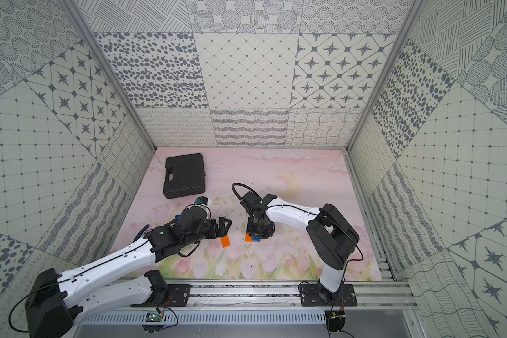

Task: Assemble the number 5 with lego
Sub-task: Assemble the lego brick with the lego brick.

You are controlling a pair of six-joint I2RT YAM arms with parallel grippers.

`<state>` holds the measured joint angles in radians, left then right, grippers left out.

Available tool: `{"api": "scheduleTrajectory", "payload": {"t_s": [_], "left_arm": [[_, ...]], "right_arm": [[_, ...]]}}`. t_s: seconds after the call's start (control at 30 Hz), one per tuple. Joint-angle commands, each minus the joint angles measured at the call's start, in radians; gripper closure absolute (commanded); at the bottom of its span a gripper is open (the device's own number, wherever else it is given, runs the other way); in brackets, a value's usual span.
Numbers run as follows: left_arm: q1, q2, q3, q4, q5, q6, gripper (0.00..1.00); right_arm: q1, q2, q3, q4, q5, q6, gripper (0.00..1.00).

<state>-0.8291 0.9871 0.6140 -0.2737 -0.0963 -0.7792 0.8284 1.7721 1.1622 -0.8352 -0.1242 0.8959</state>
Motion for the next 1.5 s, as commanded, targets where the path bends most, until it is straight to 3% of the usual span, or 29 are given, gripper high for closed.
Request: {"api": "scheduleTrajectory", "payload": {"t_s": [0.0,0.2,0.47,0.6,0.77,0.87,1.0,1.13,1.23,1.4,1.47], "left_arm": [[0.004,-0.001,0.003,0.027,-0.013,0.0,0.01],[0.004,0.001,0.006,0.026,-0.01,0.002,0.01],[0.005,0.002,0.011,0.027,-0.005,0.007,0.01],[0.005,0.007,0.015,0.024,-0.003,0.009,0.01],[0.007,0.007,0.014,0.022,-0.001,0.006,0.01],[0.007,0.01,0.015,0.025,0.006,0.006,0.01],[0.005,0.005,0.012,0.022,0.004,0.006,0.01],[0.007,0.011,0.005,0.042,0.005,-0.001,0.01],[0.008,0.02,0.013,0.035,0.01,0.0,0.01],[0.008,0.014,0.013,0.025,0.003,-0.002,0.01],[0.008,0.007,0.009,0.027,0.0,-0.004,0.01]], "right_arm": [[-0.006,0.112,-0.04,-0.002,0.042,-0.036,0.75],[-0.005,0.104,0.008,-0.048,0.112,-0.066,0.74],[-0.01,0.187,0.047,-0.029,-0.053,-0.137,0.72],[-0.012,0.211,0.064,-0.066,-0.019,-0.142,0.71],[-0.026,0.169,0.038,0.014,-0.099,-0.121,0.72],[-0.049,0.166,0.043,-0.012,-0.075,-0.135,0.72],[-0.052,0.151,0.06,-0.08,0.06,-0.119,0.73],[-0.02,0.187,0.084,-0.084,0.048,-0.121,0.73],[0.016,0.227,0.138,-0.151,0.122,-0.11,0.73],[0.03,0.248,0.164,-0.166,0.135,-0.089,0.74],[0.005,0.216,0.104,-0.065,0.052,-0.067,0.74]]}}
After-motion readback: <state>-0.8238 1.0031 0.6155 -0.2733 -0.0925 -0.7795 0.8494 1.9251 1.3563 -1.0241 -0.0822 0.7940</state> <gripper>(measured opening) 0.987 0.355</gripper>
